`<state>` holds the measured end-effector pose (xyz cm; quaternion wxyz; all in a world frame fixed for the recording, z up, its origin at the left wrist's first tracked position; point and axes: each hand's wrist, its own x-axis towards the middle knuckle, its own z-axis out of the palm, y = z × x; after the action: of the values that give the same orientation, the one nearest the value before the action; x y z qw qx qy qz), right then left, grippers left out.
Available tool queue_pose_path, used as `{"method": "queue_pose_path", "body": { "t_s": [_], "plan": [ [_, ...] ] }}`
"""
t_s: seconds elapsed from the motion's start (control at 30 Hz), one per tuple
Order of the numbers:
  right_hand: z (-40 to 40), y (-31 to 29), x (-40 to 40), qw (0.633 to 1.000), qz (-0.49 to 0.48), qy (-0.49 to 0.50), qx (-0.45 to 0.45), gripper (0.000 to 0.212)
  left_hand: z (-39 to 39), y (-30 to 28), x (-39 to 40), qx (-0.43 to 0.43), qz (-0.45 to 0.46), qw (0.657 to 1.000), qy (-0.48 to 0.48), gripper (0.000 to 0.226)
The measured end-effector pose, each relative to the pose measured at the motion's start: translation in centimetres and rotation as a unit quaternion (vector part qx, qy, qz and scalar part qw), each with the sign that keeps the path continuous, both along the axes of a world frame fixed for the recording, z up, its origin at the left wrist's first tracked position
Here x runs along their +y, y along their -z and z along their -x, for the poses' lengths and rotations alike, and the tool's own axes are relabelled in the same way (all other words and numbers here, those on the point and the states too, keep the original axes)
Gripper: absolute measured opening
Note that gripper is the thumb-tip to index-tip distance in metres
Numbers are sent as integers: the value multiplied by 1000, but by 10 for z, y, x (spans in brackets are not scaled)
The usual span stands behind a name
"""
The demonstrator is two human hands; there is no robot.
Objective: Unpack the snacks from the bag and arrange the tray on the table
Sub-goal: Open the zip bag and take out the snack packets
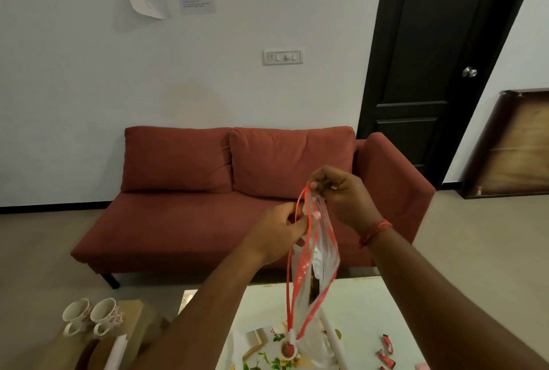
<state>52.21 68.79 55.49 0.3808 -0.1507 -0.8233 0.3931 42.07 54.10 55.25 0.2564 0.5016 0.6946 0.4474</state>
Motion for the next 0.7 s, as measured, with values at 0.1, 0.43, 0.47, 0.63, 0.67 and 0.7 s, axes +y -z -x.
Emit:
{"method": "queue_pose_path", "body": {
  "t_s": [0.1,0.43,0.47,0.63,0.67,0.7],
  "plan": [
    [3,0,-5,999,-33,24,-6,17,-2,1,-1,22,20,999,-21,24],
    [13,4,-24,993,-76,85,10,15,-10,4,3,7,51,992,-111,31],
    [13,6,-26,994,-71,81,5,15,-10,5,4,21,53,991,-118,26],
    [9,16,-37,994,-20,104,-11,6,-5,15,0,30,15,986,-163,18],
    [7,17,-43,993,-24,116,-13,11,-2,17,1,51,30,983,-175,16],
    [5,19,-49,992,-31,121,-21,21,2,21,0,49,38,982,-179,14]
  ]
}}
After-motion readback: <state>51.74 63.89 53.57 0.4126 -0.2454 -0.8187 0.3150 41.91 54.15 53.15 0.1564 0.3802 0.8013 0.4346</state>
